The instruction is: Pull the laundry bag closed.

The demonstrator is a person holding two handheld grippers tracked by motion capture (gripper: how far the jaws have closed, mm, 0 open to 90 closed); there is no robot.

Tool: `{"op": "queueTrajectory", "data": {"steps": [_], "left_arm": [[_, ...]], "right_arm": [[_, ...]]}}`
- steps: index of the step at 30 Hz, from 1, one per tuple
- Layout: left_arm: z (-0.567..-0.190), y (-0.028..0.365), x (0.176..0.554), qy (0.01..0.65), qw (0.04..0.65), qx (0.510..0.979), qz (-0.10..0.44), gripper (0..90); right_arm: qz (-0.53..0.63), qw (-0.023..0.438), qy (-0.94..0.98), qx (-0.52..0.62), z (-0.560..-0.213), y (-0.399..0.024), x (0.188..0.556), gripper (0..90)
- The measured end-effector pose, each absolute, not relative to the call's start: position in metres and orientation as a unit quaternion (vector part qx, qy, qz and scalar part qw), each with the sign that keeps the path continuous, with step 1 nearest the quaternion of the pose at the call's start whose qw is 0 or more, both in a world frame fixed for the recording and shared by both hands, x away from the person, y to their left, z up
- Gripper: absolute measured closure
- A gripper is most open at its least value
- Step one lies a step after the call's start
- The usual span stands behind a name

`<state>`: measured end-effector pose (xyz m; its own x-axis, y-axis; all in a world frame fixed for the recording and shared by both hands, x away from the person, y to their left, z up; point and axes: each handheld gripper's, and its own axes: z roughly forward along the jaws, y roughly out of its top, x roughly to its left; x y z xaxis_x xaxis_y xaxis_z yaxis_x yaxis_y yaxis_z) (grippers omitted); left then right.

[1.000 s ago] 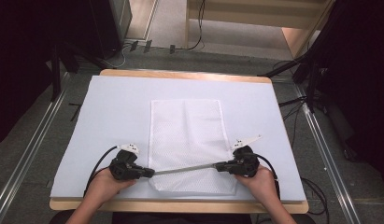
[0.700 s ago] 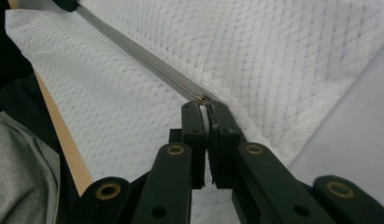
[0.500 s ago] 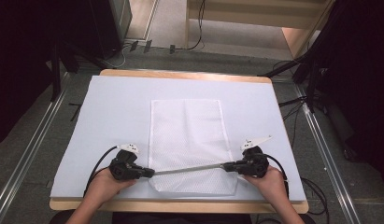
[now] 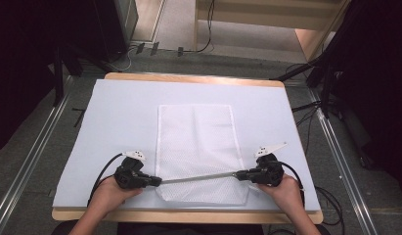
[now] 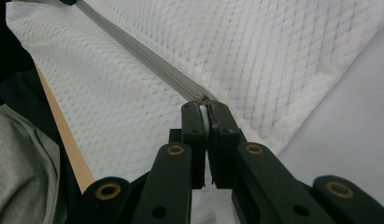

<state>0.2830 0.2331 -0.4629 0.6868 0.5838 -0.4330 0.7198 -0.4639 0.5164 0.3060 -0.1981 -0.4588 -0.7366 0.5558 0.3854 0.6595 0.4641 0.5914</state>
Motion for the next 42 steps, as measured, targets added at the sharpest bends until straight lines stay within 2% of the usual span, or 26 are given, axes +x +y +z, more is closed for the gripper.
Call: {"op": "queueTrajectory", "data": {"steps": [16,18,21,23,34,37,39,41,42], "left_arm": [[-0.463,0.233,0.282,0.384,0.347,0.850,-0.094,90.0],[-0.463,0.235,0.282,0.385,0.348,0.849,-0.094,90.0],[-0.463,0.235,0.283,0.386,0.348,0.849,-0.097,90.0],[-0.462,0.235,0.282,0.385,0.348,0.850,-0.094,90.0],[-0.461,0.239,0.282,0.391,0.341,0.851,-0.087,90.0],[-0.461,0.242,0.284,0.394,0.337,0.850,-0.092,90.0],[-0.462,0.242,0.284,0.392,0.339,0.850,-0.092,90.0],[-0.462,0.243,0.285,0.386,0.342,0.852,-0.095,90.0],[-0.462,0.243,0.285,0.382,0.342,0.854,-0.093,90.0]], "right_arm": [[-0.377,0.070,-0.850,-0.362,-0.459,-0.201,0.304,88.6],[-0.352,0.040,-0.860,-0.366,-0.459,-0.204,0.303,88.7],[-0.376,0.066,-0.836,-0.394,-0.460,-0.219,0.305,88.6],[-0.373,0.055,-0.841,-0.388,-0.459,-0.218,0.303,88.6],[-0.376,0.061,-0.845,-0.375,-0.460,-0.226,0.305,88.6],[-0.362,0.037,-0.844,-0.395,-0.458,-0.229,0.306,88.6],[-0.388,0.049,-0.824,-0.410,-0.455,-0.238,0.308,88.2],[-0.395,0.050,-0.823,-0.406,-0.456,-0.237,0.307,87.2],[-0.395,0.062,-0.825,-0.399,-0.457,-0.235,0.307,83.1]]}}
